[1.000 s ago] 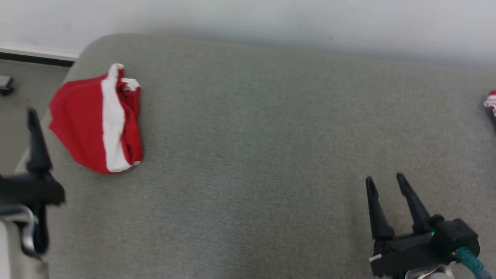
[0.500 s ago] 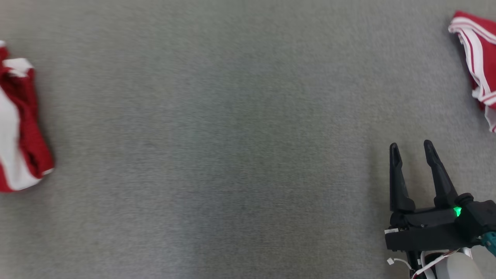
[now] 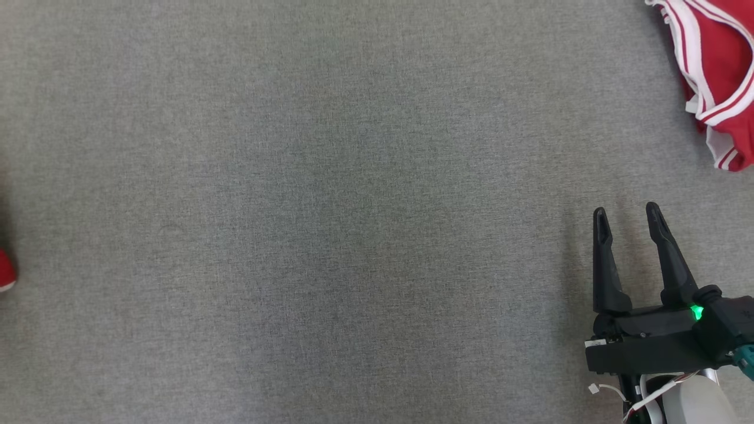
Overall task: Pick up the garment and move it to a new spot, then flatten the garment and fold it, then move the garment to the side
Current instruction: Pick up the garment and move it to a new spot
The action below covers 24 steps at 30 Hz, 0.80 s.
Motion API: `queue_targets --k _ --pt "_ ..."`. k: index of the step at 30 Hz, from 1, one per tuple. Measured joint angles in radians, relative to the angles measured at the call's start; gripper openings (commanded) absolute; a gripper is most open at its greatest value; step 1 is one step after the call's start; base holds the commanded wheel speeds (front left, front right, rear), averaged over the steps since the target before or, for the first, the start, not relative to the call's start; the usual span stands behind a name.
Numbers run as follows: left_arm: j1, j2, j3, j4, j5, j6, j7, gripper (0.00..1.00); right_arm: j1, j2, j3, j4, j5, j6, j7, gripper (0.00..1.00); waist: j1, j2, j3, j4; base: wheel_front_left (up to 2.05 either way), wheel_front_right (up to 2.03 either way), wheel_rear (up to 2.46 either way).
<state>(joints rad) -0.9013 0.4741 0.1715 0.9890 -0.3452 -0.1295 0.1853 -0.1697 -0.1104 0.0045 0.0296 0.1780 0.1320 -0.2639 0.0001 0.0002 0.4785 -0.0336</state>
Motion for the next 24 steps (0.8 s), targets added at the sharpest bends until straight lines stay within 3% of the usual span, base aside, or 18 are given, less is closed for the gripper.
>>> queue_targets --k 1,2,3,4,8,18,24 --pt "-0.001 0.002 -0.007 0.011 -0.014 0.0 0.024 1.0 -0.001 -0.001 0.002 0.002 0.0 0.0 0.0 1.0 -0.0001 0.0 -0.003 -0.001 0.0 0.0 0.0" --pt "-0.001 0.003 -0.019 0.016 -0.027 0.0 0.04 0.78 -0.001 -0.002 0.004 0.002 0.0 0.0 0.0 1.0 -0.0003 -0.0001 -0.005 -0.002 0.0 0.0 0.0" --pt "0.0 0.008 -0.027 0.02 -0.035 0.0 0.048 0.35 -0.002 -0.003 0.004 0.001 0.0 0.0 0.0 1.0 -0.0004 -0.0001 -0.008 -0.004 0.0 0.0 0.0" --pt "0.0 0.012 -0.036 0.022 -0.039 0.0 0.051 0.0 -0.002 -0.004 0.004 0.001 0.001 0.0 0.0 1.0 -0.0003 -0.0001 -0.011 -0.005 0.0 0.0 0.0" --pt "0.012 0.022 -0.065 0.023 -0.063 -0.001 0.02 0.0 -0.002 -0.004 0.006 0.006 0.001 0.0 0.0 1.0 -0.0003 -0.0001 -0.026 -0.009 0.0 0.0 0.0" --pt "-0.027 0.061 -0.117 -0.052 -0.004 -0.001 -0.24 0.0 0.013 0.008 0.009 0.041 0.015 0.0 0.0 1.0 -0.0001 0.0 -0.104 -0.014 0.0 0.0 0.0" --pt "-0.089 0.074 -0.169 -0.148 0.022 -0.001 -0.295 0.0 0.027 0.026 0.012 0.058 0.032 0.0 0.0 1.0 -0.0002 -0.0001 -0.165 -0.024 0.0 0.0 0.0"
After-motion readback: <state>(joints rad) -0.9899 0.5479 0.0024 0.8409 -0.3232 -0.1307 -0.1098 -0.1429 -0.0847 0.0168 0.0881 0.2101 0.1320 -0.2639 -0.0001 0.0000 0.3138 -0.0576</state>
